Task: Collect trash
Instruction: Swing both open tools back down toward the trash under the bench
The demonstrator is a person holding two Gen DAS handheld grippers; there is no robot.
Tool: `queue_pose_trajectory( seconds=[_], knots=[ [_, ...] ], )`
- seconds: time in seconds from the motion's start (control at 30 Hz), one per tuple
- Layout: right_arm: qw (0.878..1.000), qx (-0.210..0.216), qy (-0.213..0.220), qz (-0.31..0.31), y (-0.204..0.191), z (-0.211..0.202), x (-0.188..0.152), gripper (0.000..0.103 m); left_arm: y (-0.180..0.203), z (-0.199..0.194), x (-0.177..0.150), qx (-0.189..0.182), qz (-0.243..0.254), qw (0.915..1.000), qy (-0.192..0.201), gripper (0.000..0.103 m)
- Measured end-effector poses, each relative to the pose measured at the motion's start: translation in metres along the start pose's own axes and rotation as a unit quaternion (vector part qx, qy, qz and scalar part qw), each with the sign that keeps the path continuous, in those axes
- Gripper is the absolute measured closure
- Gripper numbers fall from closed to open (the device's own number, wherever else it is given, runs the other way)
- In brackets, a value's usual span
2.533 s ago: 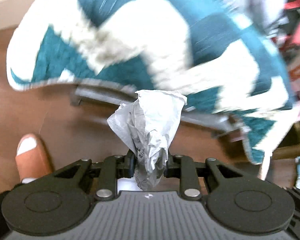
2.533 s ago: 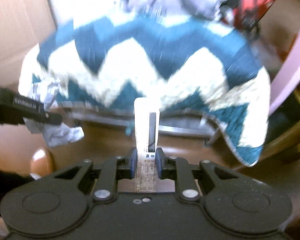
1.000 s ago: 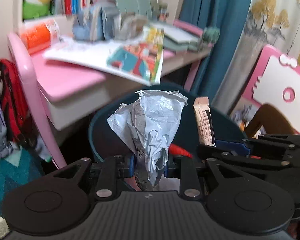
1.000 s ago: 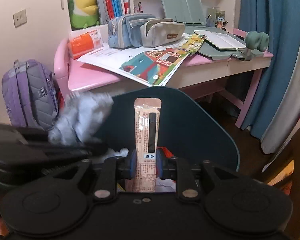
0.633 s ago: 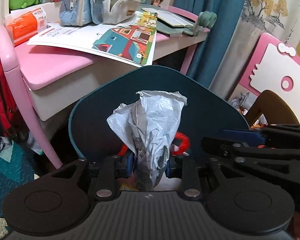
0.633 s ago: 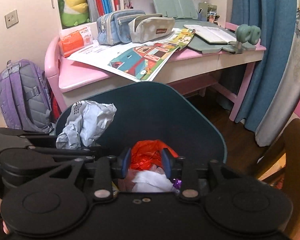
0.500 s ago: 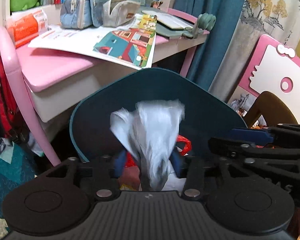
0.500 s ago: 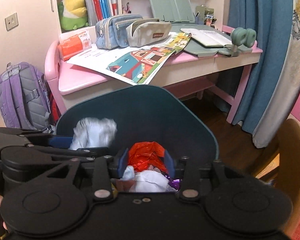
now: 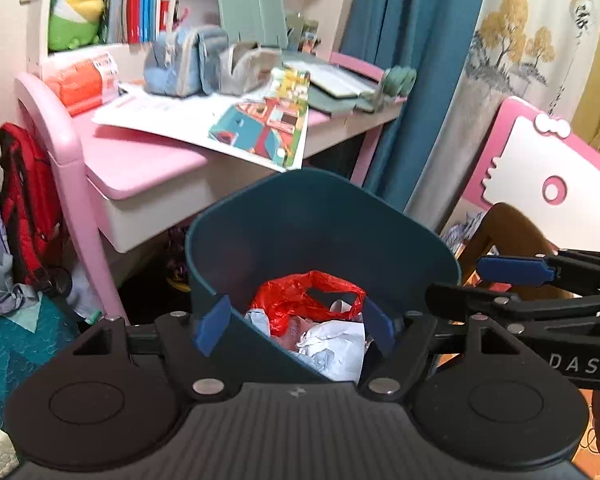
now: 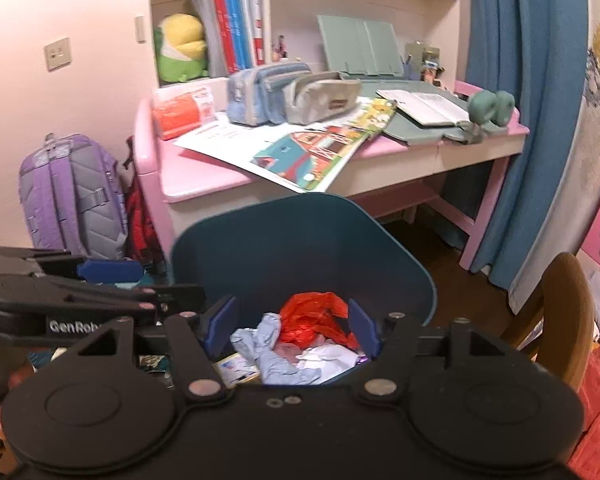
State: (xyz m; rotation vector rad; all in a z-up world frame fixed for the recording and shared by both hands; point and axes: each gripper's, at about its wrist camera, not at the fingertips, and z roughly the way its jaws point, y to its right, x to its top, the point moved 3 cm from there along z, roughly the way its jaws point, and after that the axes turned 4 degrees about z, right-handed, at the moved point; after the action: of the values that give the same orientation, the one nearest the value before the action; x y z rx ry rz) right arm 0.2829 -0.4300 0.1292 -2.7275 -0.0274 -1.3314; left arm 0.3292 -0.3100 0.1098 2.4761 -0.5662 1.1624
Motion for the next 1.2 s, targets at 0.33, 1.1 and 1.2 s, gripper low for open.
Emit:
queue_pose_trajectory(
  seconds=[0.33, 1.1, 1.2],
  knots=[
    [0.998, 0.04, 0.022, -0.033, -0.058, -0.039, -0.009, 0.039, -0.023, -0.078, -0.014, 0.023, -0.001, 0.9987, 0.045, 0.025],
    [0.974, 0.201, -0.023, -0.102, -0.245, -0.002, -0.096, 0.012, -0.184, -0.21, -0.151, 0.156, -0.1, 0.9797, 0.077, 0.018],
    [0.969, 0.222, -0.031, -0.103, -0.268, 0.026, -0.119, 0.004, -0.219, -0.209, -0.183, 0.182, -0.121, 0.9735, 0.067, 0.008]
  ],
)
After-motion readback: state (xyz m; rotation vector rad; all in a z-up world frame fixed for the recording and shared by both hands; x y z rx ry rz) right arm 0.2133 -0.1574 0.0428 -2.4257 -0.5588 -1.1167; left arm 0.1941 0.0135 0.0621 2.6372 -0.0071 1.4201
